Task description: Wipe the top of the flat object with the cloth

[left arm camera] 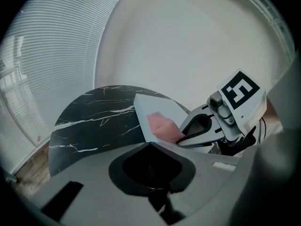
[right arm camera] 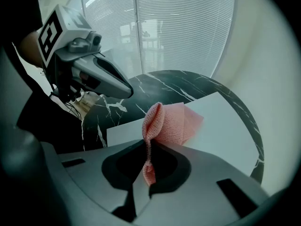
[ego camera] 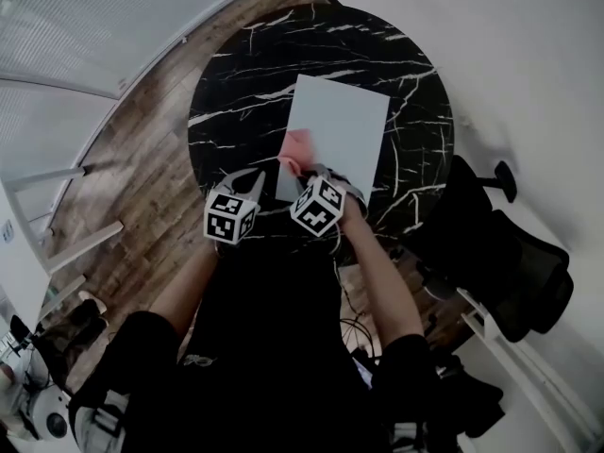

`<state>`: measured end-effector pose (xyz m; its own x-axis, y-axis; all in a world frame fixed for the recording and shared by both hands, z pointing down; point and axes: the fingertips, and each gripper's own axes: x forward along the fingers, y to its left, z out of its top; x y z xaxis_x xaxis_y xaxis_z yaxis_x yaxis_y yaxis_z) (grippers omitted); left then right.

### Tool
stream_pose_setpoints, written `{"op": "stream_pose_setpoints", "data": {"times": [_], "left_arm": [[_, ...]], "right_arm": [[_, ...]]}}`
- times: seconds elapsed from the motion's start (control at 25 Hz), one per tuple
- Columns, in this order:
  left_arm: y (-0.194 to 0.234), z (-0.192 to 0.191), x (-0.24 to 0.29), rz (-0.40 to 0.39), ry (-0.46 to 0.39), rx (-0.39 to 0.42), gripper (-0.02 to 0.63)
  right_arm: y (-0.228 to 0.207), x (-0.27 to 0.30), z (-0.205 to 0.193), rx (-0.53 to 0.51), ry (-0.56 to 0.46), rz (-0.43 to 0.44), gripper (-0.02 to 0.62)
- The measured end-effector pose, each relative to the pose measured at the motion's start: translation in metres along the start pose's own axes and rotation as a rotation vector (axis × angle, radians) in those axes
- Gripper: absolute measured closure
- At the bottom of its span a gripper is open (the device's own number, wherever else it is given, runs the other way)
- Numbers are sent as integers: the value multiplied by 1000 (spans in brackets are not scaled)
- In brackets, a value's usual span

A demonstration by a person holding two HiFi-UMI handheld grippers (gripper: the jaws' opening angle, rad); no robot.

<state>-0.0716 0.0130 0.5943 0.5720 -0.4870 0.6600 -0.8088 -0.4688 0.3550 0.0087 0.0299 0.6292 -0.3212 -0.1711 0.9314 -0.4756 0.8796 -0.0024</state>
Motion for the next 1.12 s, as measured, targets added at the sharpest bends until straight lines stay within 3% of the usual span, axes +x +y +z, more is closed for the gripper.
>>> {"op": "stream_pose_setpoints", "data": {"times": [0.48, 1.12], "left_arm": [[4, -13, 0, -16, 34, 9, 607], [13, -2, 10, -70, 64, 79, 607]], "right_arm": [[23, -1, -8, 52, -1, 5, 583], [38, -2, -10, 136, 2, -23, 583]]}}
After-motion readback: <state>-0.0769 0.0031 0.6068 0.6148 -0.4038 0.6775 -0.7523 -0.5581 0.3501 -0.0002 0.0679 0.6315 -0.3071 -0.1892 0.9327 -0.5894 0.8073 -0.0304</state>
